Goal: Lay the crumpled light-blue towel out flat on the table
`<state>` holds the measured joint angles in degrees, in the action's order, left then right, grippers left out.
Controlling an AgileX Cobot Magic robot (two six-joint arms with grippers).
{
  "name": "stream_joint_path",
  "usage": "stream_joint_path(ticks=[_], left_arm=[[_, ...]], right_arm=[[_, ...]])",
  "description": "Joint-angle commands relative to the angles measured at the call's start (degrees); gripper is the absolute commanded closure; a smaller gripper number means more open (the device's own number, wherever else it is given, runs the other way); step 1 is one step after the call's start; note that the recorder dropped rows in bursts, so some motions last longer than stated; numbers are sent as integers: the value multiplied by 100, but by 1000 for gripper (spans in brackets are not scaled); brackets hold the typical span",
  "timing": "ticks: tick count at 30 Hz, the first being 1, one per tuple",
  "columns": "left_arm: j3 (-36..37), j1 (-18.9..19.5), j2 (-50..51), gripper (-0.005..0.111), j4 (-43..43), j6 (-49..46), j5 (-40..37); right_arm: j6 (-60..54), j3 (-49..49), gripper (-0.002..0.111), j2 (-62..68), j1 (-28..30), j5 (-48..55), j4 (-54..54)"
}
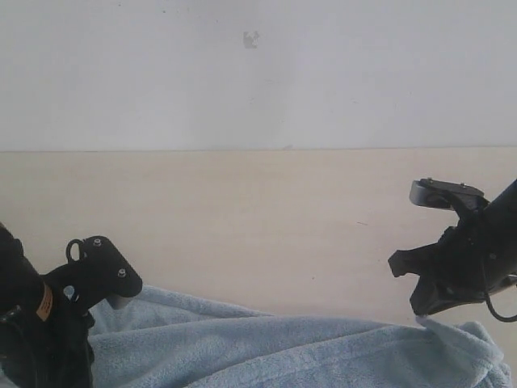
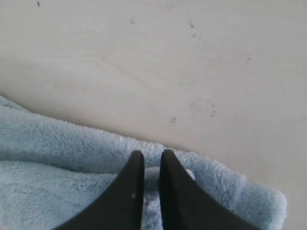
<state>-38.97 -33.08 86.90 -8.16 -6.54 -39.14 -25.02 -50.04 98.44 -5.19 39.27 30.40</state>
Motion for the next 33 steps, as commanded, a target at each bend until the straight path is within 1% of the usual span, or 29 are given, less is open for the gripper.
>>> stream_joint_path(ticks=[1,4,8,10,13,15,18,20,21,23,24,25,27,29,30,32,33], left_arm=[[-198,-31,10,103,-20,51,-32],[-198,-31,10,103,-61,51,-48],[-234,-21,-26,103,-87,51,-120],[-234,-21,-80,103,-109,51,-120],[-234,-21,-150,103,-341,204,-41],[-234,-21,-174,103,-702,467,78],[-234,-21,-178,103,-1618,1134,162],[-234,-21,-178,103,-2336,1858,162],[-234,-21,-178,103,-2585,2150,135],[-234,-21,-218,103,-2768,2594,-26],[-234,-21,-270,103,-2753,2597,-110],[-237,-21,-346,103,-2684,2597,-171],[-237,-21,-598,103,-2358,2597,-228],[-237,-21,-952,103,-1973,2449,-303],[-237,-21,-1101,103,-1786,2364,-303],[-237,-21,-1422,103,-1447,1991,-303],[-237,-21,-1542,103,-1278,1753,-303]], right_arm=[[-58,-219,108,-252,-7,432,136],[-175,-219,108,-468,-7,627,407],[-652,-219,108,-853,-45,1053,948],[-707,-219,108,-1072,-167,1270,924],[-751,-139,108,-1413,-570,1549,900],[-808,29,108,-1642,-959,1607,846],[-855,342,108,-1877,-1557,1564,541],[-801,467,108,-1953,-1871,1201,21],[-589,466,108,-1968,-1968,962,-326],[260,466,108,-1977,-1993,505,-1044],[888,466,108,-1977,-1982,322,-1560],[1594,466,108,-1977,-1930,236,-2126],[2644,466,108,-1958,-1755,313,-3000],[2950,466,105,-1888,-1526,444,-3452],[2961,466,101,-1817,-1378,456,-3407],[2855,466,91,-1620,-1150,445,-3240],[2719,466,83,-1485,-1053,456,-3104]])
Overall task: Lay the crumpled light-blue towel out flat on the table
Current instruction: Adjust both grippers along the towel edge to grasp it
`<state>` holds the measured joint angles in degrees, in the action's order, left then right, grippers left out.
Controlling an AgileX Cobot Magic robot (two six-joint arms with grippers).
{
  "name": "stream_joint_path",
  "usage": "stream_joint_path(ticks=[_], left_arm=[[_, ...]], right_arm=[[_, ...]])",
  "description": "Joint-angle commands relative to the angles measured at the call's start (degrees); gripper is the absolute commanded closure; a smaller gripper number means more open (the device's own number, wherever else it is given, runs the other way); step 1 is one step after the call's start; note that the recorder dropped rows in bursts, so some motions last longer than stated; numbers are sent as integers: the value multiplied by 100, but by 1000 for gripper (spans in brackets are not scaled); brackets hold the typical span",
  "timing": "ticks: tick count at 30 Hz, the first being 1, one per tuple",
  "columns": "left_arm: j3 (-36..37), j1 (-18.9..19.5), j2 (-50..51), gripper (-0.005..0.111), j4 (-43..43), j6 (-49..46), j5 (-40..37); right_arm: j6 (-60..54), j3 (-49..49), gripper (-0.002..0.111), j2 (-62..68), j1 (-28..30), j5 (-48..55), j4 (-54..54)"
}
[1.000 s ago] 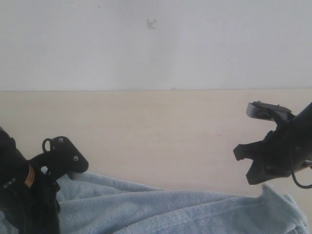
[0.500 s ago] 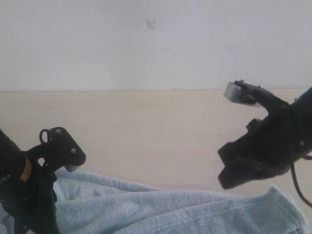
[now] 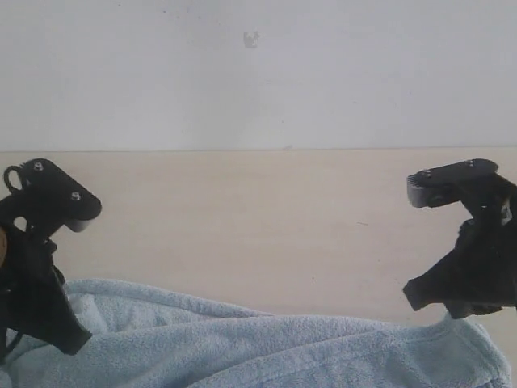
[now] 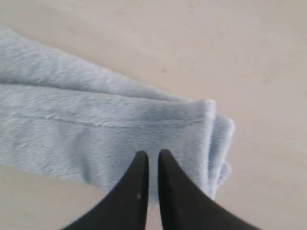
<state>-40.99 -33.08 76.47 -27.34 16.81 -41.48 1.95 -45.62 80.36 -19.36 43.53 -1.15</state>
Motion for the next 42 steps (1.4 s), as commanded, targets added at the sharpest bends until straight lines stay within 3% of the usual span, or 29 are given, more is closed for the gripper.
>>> stream_joint_path(ticks=[1,5,9,17,23,30,33,39,42], left_arm=[[-21,-21,-569,103,774,-743,-31],[213,-21,-629,102,1557,-1712,240],[681,-21,-442,90,2205,-2828,712],[850,-21,211,45,2198,-2809,1047],[850,-21,775,41,2032,-2779,1076],[850,-21,1188,50,591,-1227,818],[703,-21,1188,64,259,-706,407],[152,-21,1188,103,135,-268,-702],[32,-21,1188,103,124,-161,-1154]], right_arm=[[-60,24,76,466,435,42,173],[-143,24,58,894,462,-73,295],[-143,24,57,1048,462,-312,295],[-143,24,57,1498,565,-826,369],[-143,24,57,1633,565,-858,369],[20,-189,57,1633,565,-817,356],[379,-251,57,1633,565,-882,115],[1050,-236,57,1633,565,-1032,-584],[1237,-236,57,1633,565,-1188,-597]])
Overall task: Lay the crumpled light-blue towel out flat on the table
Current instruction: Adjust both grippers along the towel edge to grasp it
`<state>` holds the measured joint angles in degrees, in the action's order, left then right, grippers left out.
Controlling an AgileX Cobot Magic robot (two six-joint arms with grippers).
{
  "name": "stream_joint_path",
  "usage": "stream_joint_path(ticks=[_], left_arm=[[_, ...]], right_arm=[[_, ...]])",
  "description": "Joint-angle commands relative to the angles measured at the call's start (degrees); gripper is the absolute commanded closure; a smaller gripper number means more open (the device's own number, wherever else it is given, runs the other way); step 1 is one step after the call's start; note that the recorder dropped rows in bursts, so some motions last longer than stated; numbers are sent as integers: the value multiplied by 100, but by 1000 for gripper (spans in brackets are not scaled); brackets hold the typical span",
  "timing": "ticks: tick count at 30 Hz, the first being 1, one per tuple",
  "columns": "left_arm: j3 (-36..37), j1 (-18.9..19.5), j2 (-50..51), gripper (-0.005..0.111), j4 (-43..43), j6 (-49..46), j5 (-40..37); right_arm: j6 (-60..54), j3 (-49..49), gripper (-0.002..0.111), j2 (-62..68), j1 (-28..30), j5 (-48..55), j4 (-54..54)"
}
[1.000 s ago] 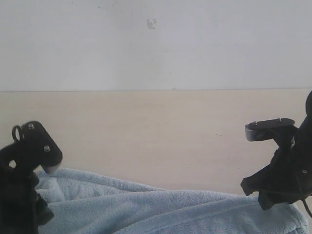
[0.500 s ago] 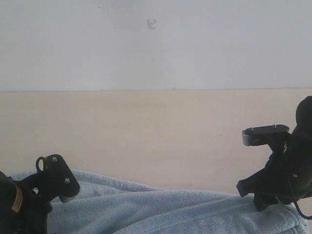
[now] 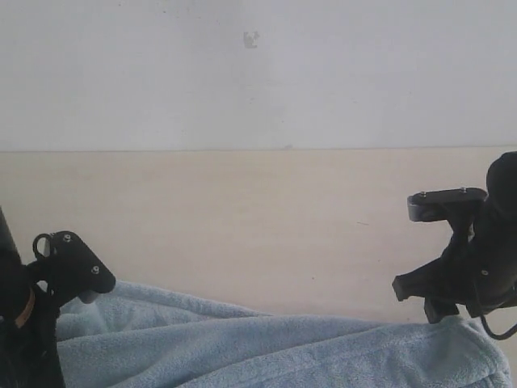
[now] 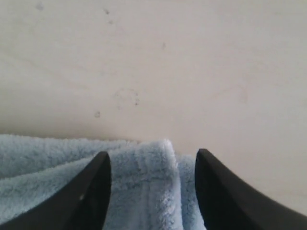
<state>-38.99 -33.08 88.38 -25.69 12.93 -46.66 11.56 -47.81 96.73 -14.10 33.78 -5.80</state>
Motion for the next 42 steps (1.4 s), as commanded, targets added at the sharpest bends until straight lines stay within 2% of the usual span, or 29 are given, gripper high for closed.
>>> stream_joint_path(ticks=[1,8,12,16,19,21,24,26,27,33,39,42], left_arm=[[-168,-21,-3,103,-41,256,-755],[127,-21,-3,103,464,177,-1504],[427,-21,-3,103,1190,-393,-1591],[526,-21,-3,103,1087,-397,-1380],[304,-21,-3,103,837,-276,-1337],[149,-21,-3,103,606,-91,-1337],[123,-21,-3,103,518,34,-1348],[123,-21,-3,103,518,34,-1348],[123,-21,-3,103,528,34,-1348],[123,-21,-3,103,528,34,-1348],[123,-21,-3,103,525,34,-1328],[123,-21,-3,103,525,34,-1328]], right_arm=[[347,-18,57,-4,39,-253,-132],[458,-18,57,-4,39,-376,-378],[1263,-30,57,-28,39,-523,-1078],[2037,-30,57,-36,39,-166,-2079],[2388,-30,57,-36,170,99,-2400],[1836,-30,57,-13,636,-56,-1687],[-2183,-30,57,-13,1613,-225,2724],[-4406,-30,57,-13,2026,342,4587],[-4734,-30,57,-13,2127,544,4880],[-4788,-19,57,258,2070,1149,4811],[-4967,-19,57,509,1623,1249,4700],[-5006,-30,66,497,1451,1108,4700]])
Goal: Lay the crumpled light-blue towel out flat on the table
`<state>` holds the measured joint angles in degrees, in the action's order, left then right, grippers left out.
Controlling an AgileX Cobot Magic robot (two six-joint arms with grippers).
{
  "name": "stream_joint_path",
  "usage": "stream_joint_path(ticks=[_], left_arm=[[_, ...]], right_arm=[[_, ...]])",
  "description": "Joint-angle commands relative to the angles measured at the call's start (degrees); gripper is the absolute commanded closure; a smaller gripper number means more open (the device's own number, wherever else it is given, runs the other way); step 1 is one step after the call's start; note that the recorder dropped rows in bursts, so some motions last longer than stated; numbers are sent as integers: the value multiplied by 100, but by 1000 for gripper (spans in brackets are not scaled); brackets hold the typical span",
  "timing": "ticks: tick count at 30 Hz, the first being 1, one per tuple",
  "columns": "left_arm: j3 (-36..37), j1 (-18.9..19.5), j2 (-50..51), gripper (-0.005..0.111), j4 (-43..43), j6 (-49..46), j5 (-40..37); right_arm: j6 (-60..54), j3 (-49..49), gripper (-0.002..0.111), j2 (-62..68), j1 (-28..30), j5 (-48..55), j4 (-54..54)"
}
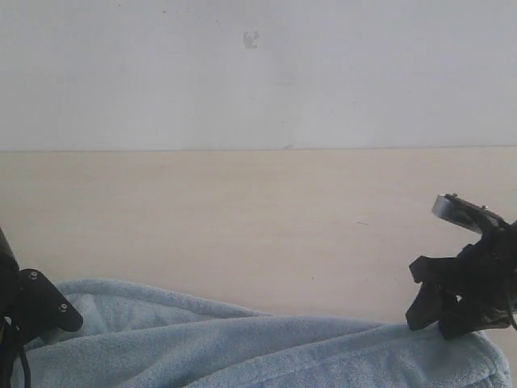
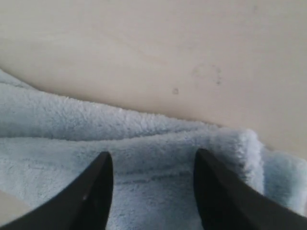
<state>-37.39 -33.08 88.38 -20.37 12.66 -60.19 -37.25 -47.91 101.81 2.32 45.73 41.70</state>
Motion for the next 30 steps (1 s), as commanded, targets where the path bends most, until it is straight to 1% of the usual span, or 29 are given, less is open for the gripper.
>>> stream_joint_path(ticks=[1,3,5,10,11,15,19,24,26,28,30], left_arm=[[-37,-21,-3,103,-7,61,26],[-37,-21,-3,103,21,61,37],[-37,-21,-3,103,54,61,37],[-37,-21,-3,103,64,61,37],[-37,-21,-3,103,64,61,37],[-37,-21,-3,103,64,61,37],[-37,-21,-3,103,65,61,47],[-37,-21,-3,103,65,61,63],[-37,-21,-3,103,65,61,63],[-37,-21,-3,103,11,61,51],[-37,-21,-3,103,-73,61,42]], right_arm=[[-125,-30,71,-23,-232,-180,-50],[-107,-30,79,-60,-225,-401,-174],[226,-30,83,-139,-177,-652,-493],[1886,-30,82,-145,-55,-944,-1832],[2087,-30,82,-106,-55,-917,-1937],[1611,-19,82,164,-146,-711,-1534],[1571,-19,82,214,-286,-816,-1509],[1343,-78,83,-40,-286,-790,-1510],[1390,-146,91,-274,-286,-664,-1520],[1488,-146,107,-586,-286,-318,-1486],[1450,-136,108,-857,-313,201,-1284]])
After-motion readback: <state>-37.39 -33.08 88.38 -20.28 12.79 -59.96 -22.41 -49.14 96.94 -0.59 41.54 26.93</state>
